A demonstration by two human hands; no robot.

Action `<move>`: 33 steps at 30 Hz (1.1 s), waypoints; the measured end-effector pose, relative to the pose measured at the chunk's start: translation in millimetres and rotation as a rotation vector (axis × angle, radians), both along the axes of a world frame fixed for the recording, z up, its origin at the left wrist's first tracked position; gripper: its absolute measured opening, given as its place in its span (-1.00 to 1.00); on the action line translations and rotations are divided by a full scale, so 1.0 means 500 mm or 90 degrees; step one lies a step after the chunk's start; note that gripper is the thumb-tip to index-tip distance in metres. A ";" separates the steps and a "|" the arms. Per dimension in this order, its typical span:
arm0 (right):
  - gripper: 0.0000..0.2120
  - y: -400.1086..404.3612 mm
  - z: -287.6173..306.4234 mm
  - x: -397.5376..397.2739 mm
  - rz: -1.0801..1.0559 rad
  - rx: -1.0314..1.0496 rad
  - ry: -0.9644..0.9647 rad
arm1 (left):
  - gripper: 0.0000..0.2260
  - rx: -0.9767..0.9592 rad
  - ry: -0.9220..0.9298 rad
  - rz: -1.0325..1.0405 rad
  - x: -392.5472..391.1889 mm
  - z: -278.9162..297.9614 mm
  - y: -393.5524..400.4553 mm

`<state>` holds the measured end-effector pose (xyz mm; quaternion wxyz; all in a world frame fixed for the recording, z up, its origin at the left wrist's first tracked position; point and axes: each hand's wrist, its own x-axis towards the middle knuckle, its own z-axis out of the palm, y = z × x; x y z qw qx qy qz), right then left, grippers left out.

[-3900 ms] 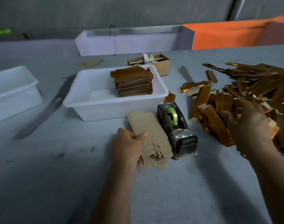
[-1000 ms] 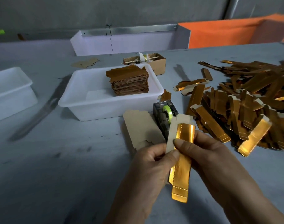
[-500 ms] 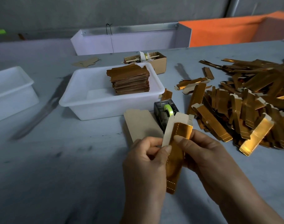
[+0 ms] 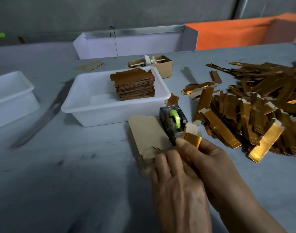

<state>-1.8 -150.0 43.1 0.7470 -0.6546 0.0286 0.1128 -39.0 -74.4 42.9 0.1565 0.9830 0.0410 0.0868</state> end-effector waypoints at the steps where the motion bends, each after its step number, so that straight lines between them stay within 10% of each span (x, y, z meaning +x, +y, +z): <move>1: -0.72 -0.002 -0.001 0.001 -0.007 -0.013 0.007 | -0.80 -0.007 -0.063 0.015 -0.003 -0.008 -0.002; 4: -0.72 -0.015 -0.006 0.007 -0.007 -0.002 0.040 | -0.57 -0.100 -0.092 -0.012 -0.019 -0.029 -0.006; 13: -0.65 -0.022 -0.012 0.001 -0.024 0.035 0.108 | -0.89 -0.954 0.190 0.104 -0.004 -0.011 0.067; 22: -0.82 -0.054 0.024 0.067 -0.110 -0.211 -0.099 | -0.85 -0.968 -0.011 0.191 0.020 -0.025 0.091; 33: -0.83 -0.046 -0.031 0.132 0.035 -0.347 -0.018 | -0.94 -1.028 -0.020 0.262 0.057 -0.039 0.084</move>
